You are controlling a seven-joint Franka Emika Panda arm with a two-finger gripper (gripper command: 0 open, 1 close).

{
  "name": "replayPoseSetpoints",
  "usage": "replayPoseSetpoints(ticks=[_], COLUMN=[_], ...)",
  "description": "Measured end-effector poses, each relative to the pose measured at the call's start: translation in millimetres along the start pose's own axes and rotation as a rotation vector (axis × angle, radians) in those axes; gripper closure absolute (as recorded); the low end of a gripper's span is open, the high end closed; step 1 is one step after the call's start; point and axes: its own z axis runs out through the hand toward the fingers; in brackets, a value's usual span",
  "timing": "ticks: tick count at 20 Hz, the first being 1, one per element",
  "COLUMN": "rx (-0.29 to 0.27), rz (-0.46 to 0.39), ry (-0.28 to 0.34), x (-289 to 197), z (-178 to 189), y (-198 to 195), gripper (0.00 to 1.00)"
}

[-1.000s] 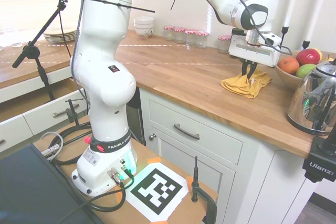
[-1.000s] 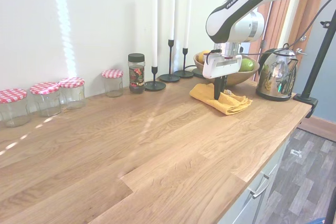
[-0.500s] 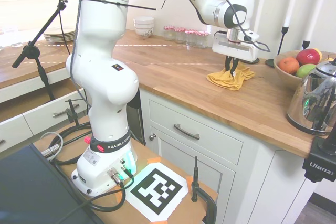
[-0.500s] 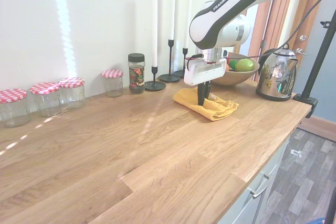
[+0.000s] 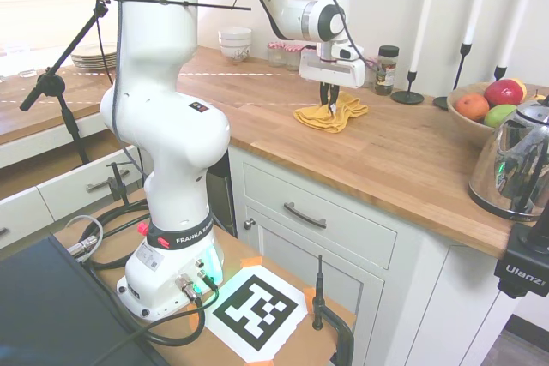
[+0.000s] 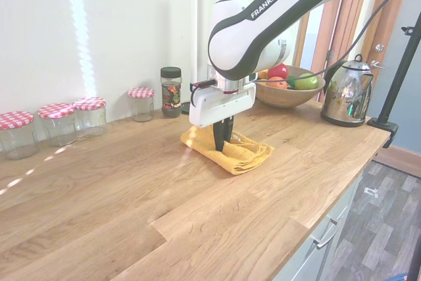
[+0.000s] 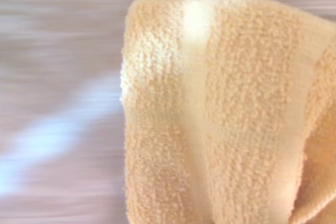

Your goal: Wipe the counter

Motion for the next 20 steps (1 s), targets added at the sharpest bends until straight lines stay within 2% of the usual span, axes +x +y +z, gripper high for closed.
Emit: replayPoseSetpoints(ticks=[10,20], rx=[0.014,0.019], rz=[-0.023,-0.034], ry=[0.028,0.022], x=[-106.8,-158.1], z=[-3.8,-8.2], y=[-84.3,-163.0], gripper=[1.00,1.00])
